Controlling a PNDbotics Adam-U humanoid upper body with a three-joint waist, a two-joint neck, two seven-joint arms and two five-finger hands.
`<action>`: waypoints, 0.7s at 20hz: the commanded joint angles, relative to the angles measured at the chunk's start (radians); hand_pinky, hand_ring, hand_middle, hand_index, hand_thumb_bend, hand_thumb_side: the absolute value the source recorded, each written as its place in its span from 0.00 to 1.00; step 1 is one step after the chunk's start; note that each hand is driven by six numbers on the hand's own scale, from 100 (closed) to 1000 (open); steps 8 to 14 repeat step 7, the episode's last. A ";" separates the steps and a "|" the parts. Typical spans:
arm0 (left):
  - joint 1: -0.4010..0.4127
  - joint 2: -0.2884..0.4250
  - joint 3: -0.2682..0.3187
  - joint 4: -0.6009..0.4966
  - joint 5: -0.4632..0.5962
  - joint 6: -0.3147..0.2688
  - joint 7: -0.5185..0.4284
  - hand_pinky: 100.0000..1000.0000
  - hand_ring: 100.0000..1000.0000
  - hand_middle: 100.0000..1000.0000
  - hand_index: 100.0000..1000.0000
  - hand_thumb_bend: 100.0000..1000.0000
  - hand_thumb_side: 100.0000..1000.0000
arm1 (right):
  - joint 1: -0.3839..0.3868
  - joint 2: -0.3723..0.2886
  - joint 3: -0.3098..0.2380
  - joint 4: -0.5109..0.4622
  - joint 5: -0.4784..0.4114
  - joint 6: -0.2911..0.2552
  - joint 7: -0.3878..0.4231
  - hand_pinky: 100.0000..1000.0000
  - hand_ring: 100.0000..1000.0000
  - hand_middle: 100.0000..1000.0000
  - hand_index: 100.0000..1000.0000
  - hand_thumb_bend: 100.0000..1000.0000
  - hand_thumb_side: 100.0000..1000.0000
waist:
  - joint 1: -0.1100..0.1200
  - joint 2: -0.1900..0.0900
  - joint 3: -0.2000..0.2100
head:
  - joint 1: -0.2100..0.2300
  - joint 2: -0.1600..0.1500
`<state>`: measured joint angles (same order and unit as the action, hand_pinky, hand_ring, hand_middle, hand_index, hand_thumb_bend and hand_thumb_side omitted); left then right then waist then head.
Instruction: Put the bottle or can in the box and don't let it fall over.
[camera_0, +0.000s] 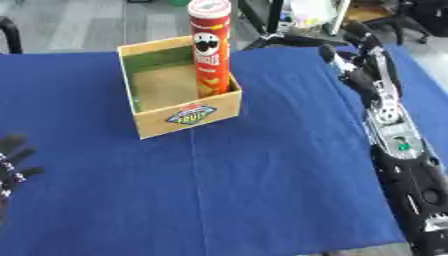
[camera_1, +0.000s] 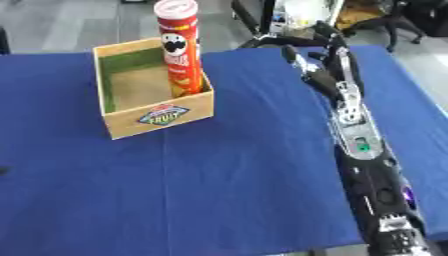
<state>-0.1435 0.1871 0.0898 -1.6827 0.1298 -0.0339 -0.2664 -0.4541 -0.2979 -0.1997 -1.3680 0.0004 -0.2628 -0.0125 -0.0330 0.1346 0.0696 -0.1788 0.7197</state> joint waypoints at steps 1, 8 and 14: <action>-0.004 0.021 0.002 -0.017 -0.006 -0.001 0.002 0.75 0.91 0.90 0.93 0.34 0.93 | 0.041 0.010 0.001 -0.090 -0.053 0.002 0.043 0.76 0.91 0.86 0.91 0.60 0.41 | 0.000 -0.016 -0.004 | 0.028 0.014; 0.005 0.013 -0.005 -0.015 -0.006 0.001 -0.004 0.75 0.91 0.90 0.92 0.34 0.93 | 0.192 0.082 -0.006 -0.240 -0.148 0.019 0.075 0.76 0.90 0.85 0.91 0.57 0.43 | -0.001 -0.026 -0.007 | 0.076 0.041; 0.005 0.013 -0.005 -0.015 -0.006 0.001 -0.004 0.75 0.91 0.90 0.92 0.34 0.93 | 0.192 0.082 -0.006 -0.240 -0.148 0.019 0.075 0.76 0.90 0.85 0.91 0.57 0.43 | -0.001 -0.026 -0.007 | 0.076 0.041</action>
